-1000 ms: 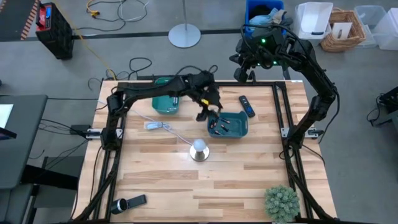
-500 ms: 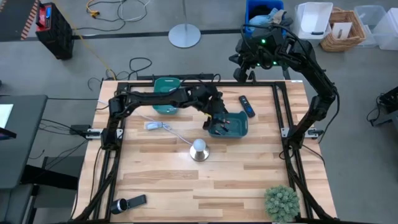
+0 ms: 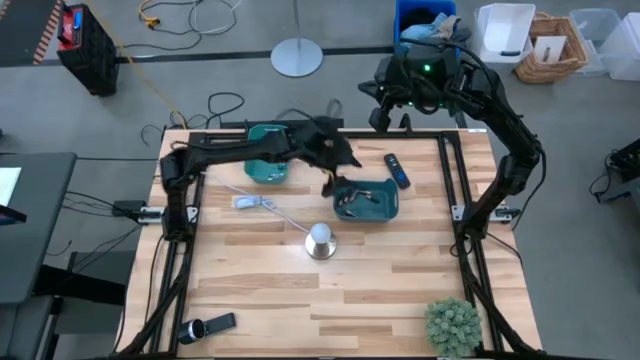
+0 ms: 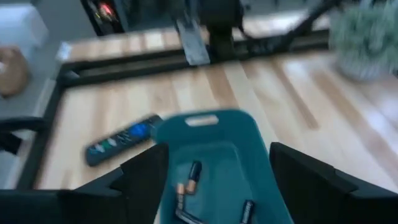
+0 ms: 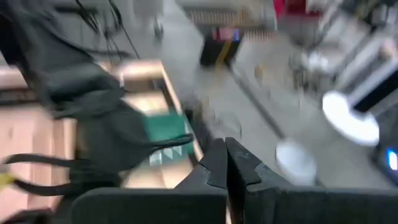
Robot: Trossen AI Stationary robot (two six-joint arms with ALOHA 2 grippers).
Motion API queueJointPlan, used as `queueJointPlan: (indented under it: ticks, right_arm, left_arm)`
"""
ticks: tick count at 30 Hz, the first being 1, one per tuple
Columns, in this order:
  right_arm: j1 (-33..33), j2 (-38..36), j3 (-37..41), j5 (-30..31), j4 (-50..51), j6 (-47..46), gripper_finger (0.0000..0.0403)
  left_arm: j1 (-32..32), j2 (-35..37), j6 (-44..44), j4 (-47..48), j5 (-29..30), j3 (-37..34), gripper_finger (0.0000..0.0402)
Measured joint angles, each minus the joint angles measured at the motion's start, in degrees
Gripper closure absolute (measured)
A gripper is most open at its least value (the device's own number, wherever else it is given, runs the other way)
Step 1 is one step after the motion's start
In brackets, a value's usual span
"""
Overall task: Sort batteries
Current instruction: Return to Home Position
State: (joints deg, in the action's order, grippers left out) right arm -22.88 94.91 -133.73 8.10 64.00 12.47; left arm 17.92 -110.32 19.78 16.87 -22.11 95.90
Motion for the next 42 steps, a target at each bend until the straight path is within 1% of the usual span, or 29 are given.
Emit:
queueJointPlan:
  ticks: [3, 7, 9, 11, 14, 18, 22, 24, 26, 30, 34, 38, 42]
  right_arm:
    - [2.70, -0.04, 0.00, -0.15, -6.39, 2.55, 0.0394]
    - [6.82, -0.08, 0.51, -0.32, -10.28, 5.59, 0.0394]
    - [8.92, -0.23, 2.55, -0.38, -12.95, 5.87, 0.0394]
    - [10.57, -0.61, 5.94, -0.50, -16.19, 5.92, 0.0395]
    - [12.99, -0.68, 13.26, -0.72, -24.96, 6.27, 0.0398]
    - [14.85, -0.65, 25.63, -1.06, -38.07, 6.90, 0.0399]
    - [15.79, -1.20, 39.24, -6.53, -53.06, 5.04, 0.0399]
    - [15.82, -2.14, 45.88, -8.88, -60.69, 3.61, 0.0399]
    - [15.64, -3.23, 52.37, -9.62, -67.73, 2.04, 0.0399]
    - [14.60, -7.95, 64.67, -9.70, -79.44, -0.68, 0.0399]
    - [13.75, -15.23, 75.98, -9.94, -85.56, -2.13, 0.0399]
    - [13.74, -22.86, 87.13, -11.50, -90.15, -4.87, 0.0399]
    - [14.24, -29.37, 97.78, -11.50, -97.46, -7.42, 0.0399]
  left_arm:
    - [1.99, 5.72, -1.74, -3.40, -2.46, -4.51, 0.0151]
    - [3.48, 17.58, -1.87, -11.60, -2.48, -15.86, 0.0191]
    - [4.02, 24.25, -2.16, -15.56, -1.11, -22.58, 0.0214]
    - [4.16, 30.58, -2.53, -19.36, 1.69, -29.08, 0.0236]
    - [3.99, 39.71, -3.75, -23.96, 4.64, -37.71, 0.0265]
    - [3.94, 49.81, -6.91, -25.62, 7.40, -46.87, 0.0296]
    - [3.90, 58.32, -10.33, -27.26, 11.08, -55.12, 0.0323]
    - [3.90, 62.13, -11.76, -28.75, 12.04, -59.06, 0.0335]
    - [3.90, 65.35, -12.89, -30.93, 12.28, -62.41, 0.0346]
    - [3.88, 70.16, -14.19, -31.51, 12.37, -67.04, 0.0364]
    - [3.83, 72.81, -14.66, -31.43, 12.36, -69.88, 0.0380]
    - [3.83, 74.60, -14.61, -31.55, 12.90, -72.56, 0.0395]
    - [3.87, 76.20, -14.50, -35.94, 14.70, -76.45, 0.0400]
